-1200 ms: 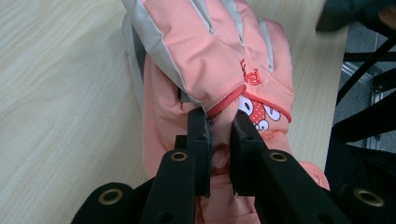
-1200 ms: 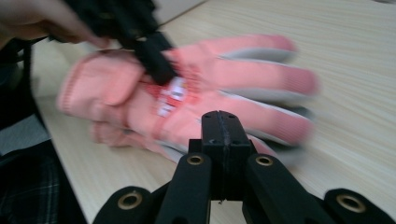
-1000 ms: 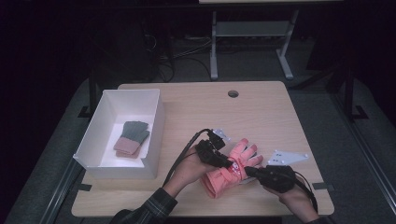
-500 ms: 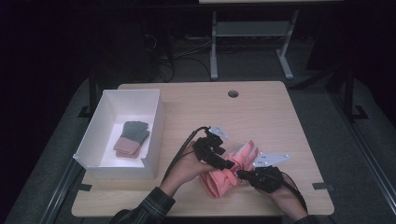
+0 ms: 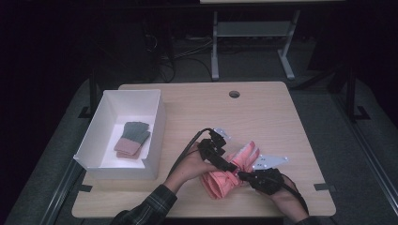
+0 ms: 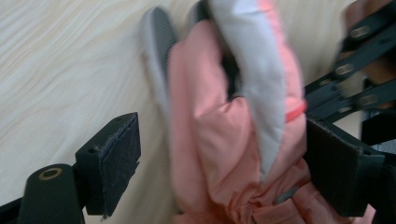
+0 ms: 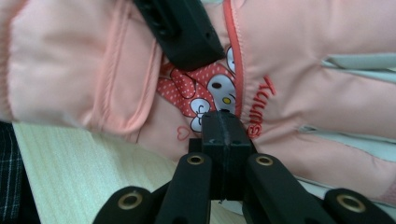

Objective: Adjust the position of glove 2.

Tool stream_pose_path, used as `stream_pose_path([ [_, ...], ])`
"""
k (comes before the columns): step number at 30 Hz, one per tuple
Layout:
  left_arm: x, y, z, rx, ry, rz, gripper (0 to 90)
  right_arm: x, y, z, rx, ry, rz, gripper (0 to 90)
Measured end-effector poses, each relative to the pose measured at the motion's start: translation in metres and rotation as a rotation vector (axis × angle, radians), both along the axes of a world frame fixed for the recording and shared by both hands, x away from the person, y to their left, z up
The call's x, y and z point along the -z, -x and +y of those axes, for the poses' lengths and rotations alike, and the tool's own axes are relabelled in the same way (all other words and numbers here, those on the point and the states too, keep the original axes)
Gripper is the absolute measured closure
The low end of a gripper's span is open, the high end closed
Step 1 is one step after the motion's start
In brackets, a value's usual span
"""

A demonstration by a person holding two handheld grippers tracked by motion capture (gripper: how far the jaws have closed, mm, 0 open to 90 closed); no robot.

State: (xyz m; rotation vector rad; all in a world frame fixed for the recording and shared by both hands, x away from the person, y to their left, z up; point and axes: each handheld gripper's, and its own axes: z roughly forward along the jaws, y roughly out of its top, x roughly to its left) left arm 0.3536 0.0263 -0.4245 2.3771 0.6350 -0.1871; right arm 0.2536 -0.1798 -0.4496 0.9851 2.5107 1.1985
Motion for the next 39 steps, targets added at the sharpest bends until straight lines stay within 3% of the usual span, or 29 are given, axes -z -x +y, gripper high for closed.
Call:
stream_pose_path([
  [5, 0.014, -0.007, 0.005, -0.009, 0.035, 0.07, 14.1, -0.002, 0.003, -0.002, 0.007, 0.006, -0.006, 89.7],
  [10, 0.021, -0.012, 0.008, 0.002, 0.037, 0.099, 13.6, -0.005, 0.007, -0.007, 0.023, 0.024, -0.015, 89.7],
  [14, 0.029, -0.013, 0.004, 0.017, 0.033, 0.157, 13.4, 0.002, 0.005, -0.003, 0.014, 0.054, -0.004, 90.0],
  [23, 0.032, -0.013, 0.002, 0.043, 0.039, 0.186, 14.1, 0.004, 0.003, -0.001, 0.014, 0.064, 0.016, 90.0],
  [26, 0.034, -0.011, -0.001, 0.085, 0.062, 0.232, 23.2, 0.005, 0.003, 0.0, 0.016, 0.07, 0.017, 90.0],
  [32, 0.035, -0.012, -0.002, 0.101, 0.067, 0.262, 29.5, 0.007, 0.002, 0.001, 0.02, 0.068, 0.025, 90.0],
  [39, 0.042, -0.016, 0.003, 0.109, 0.119, 0.344, 40.7, 0.008, 0.001, 0.002, 0.02, 0.063, 0.025, 90.0],
])
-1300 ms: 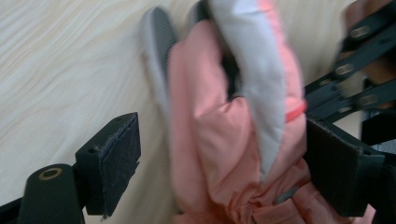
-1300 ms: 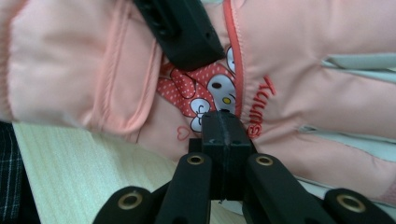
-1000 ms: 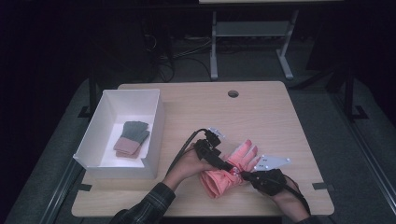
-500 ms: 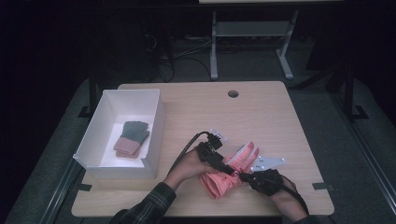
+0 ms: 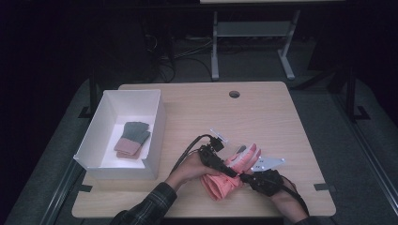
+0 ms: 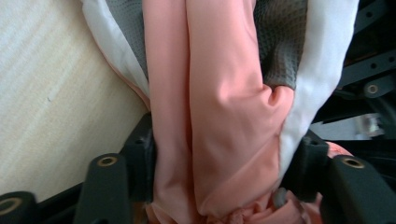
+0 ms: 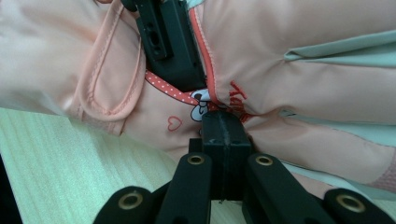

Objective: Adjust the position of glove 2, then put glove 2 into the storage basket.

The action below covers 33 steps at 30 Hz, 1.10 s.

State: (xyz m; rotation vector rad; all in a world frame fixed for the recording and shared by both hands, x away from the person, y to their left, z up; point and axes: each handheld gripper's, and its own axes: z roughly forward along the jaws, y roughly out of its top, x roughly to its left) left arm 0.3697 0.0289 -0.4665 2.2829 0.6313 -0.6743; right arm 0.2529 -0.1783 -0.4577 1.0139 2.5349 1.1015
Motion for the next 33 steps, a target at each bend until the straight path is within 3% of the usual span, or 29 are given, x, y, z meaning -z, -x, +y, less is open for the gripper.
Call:
stream_pose_path([
  [6, 0.004, -0.003, 0.004, -0.021, 0.022, 0.048, 48.8, 0.0, -0.001, 0.001, 0.003, -0.003, 0.002, 90.0],
  [12, 0.002, -0.001, 0.007, -0.035, 0.037, 0.043, 57.5, 0.0, -0.001, -0.001, -0.003, -0.009, 0.001, 90.0],
  [20, -0.004, 0.004, 0.01, -0.065, 0.053, 0.026, 60.5, -0.006, 0.001, -0.008, -0.016, -0.043, -0.002, 88.4],
  [30, -0.015, 0.009, 0.012, -0.096, 0.051, -0.001, 60.5, -0.016, 0.007, -0.016, -0.017, -0.114, 0.017, 65.8],
  [33, -0.021, 0.01, 0.014, -0.111, 0.058, -0.018, 60.5, -0.02, 0.009, -0.02, -0.013, -0.132, 0.0, 57.7],
])
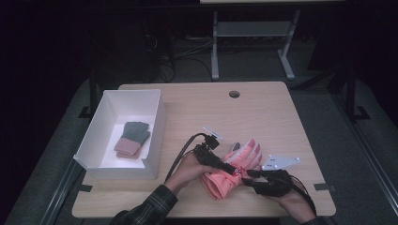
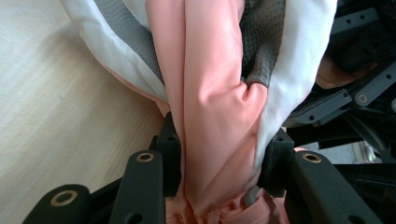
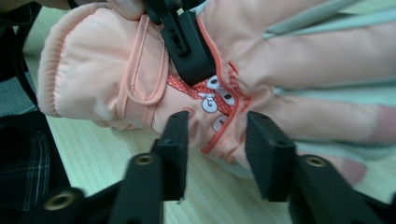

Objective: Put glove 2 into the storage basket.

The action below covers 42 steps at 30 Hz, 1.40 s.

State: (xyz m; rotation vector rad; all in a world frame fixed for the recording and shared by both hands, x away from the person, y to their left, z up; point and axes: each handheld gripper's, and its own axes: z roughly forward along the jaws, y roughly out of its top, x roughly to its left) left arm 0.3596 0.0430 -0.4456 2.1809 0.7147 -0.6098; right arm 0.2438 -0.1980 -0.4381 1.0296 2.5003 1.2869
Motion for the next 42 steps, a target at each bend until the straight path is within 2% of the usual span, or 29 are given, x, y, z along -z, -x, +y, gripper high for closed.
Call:
stream_pose_path([
  [3, -0.006, -0.001, 0.004, -0.016, 0.0, -0.014, 60.6, -0.003, 0.002, -0.004, 0.023, -0.001, -0.016, 50.3],
  [7, -0.011, -0.002, 0.011, -0.039, 0.024, -0.019, 60.6, -0.006, 0.003, -0.012, 0.062, -0.005, -0.031, 40.6],
  [11, -0.018, -0.004, 0.016, -0.067, 0.025, -0.035, 60.6, -0.005, 0.001, -0.02, 0.097, -0.007, -0.017, 30.2],
  [16, -0.026, -0.004, 0.022, -0.075, 0.027, -0.062, 60.5, 0.002, -0.001, -0.03, 0.135, -0.003, 0.005, 19.8],
  [21, -0.037, -0.004, 0.028, -0.089, 0.037, -0.098, 60.2, 0.01, -0.002, -0.034, 0.153, 0.035, -0.002, 17.4],
  [23, -0.042, -0.003, 0.03, -0.101, 0.04, -0.11, 60.1, 0.011, -0.003, -0.035, 0.154, 0.034, -0.005, 16.5],
  [28, -0.053, -0.003, 0.034, -0.134, 0.021, -0.153, 59.8, 0.014, -0.004, -0.035, 0.158, 0.047, -0.004, 15.9],
  [33, -0.065, -0.003, 0.04, -0.158, 0.016, -0.174, 59.7, 0.015, -0.007, -0.038, 0.18, 0.035, -0.002, 15.9],
  [35, -0.07, -0.002, 0.043, -0.185, 0.016, -0.186, 59.6, 0.015, -0.008, -0.038, 0.179, 0.036, -0.004, 15.9],
  [42, -0.087, -0.002, 0.056, -0.201, 0.013, -0.229, 59.5, 0.016, -0.008, -0.037, 0.178, 0.034, -0.002, 15.9],
])
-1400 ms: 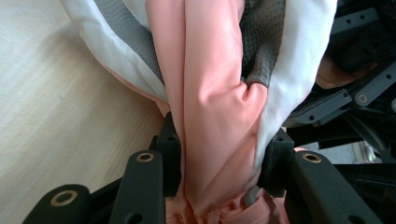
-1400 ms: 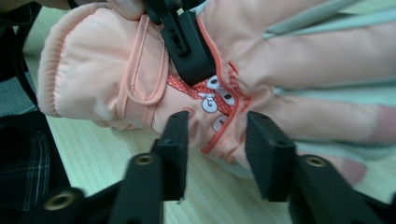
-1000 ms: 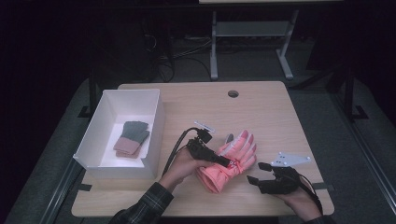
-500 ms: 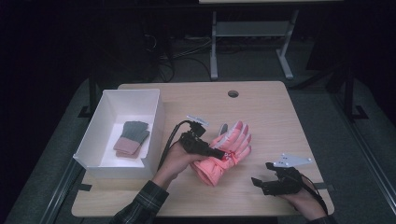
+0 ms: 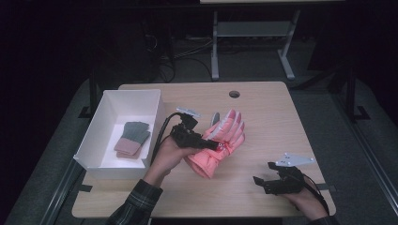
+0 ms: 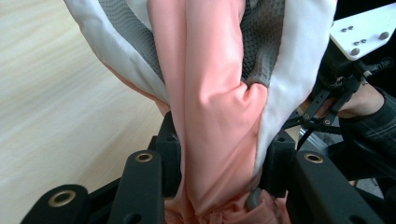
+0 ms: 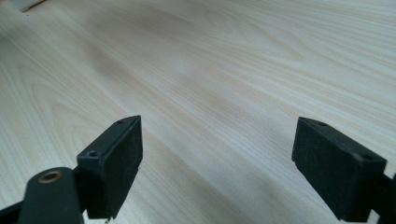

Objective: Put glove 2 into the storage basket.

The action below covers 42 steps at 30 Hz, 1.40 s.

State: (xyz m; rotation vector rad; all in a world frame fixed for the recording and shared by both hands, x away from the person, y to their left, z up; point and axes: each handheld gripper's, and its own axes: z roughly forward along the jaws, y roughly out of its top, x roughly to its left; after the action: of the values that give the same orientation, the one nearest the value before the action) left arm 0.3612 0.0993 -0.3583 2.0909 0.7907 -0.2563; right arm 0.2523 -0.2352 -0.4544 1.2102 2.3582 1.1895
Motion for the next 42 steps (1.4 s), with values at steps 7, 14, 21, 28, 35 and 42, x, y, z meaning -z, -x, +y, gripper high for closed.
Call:
stream_pose_path([
  [7, -0.018, -0.003, 0.013, -0.02, -0.007, -0.033, 59.2, 0.001, -0.001, 0.001, -0.001, 0.0, 0.002, 15.3],
  [14, -0.032, -0.005, 0.03, -0.06, -0.009, -0.044, 59.1, 0.002, -0.001, 0.002, -0.007, 0.0, 0.001, 14.9],
  [21, -0.05, -0.009, 0.051, -0.102, 0.002, -0.067, 59.1, 0.002, -0.002, 0.001, -0.006, -0.004, -0.003, 14.9],
  [28, -0.071, -0.011, 0.075, -0.165, 0.025, -0.098, 59.0, 0.001, -0.003, 0.001, -0.006, -0.007, -0.002, 14.9],
  [35, -0.087, -0.008, 0.101, -0.224, 0.028, -0.122, 58.9, 0.001, -0.008, 0.008, -0.025, -0.009, 0.01, 14.9],
  [42, -0.1, -0.004, 0.132, -0.299, 0.037, -0.141, 58.9, 0.001, -0.014, 0.011, -0.051, -0.014, 0.005, 14.9],
])
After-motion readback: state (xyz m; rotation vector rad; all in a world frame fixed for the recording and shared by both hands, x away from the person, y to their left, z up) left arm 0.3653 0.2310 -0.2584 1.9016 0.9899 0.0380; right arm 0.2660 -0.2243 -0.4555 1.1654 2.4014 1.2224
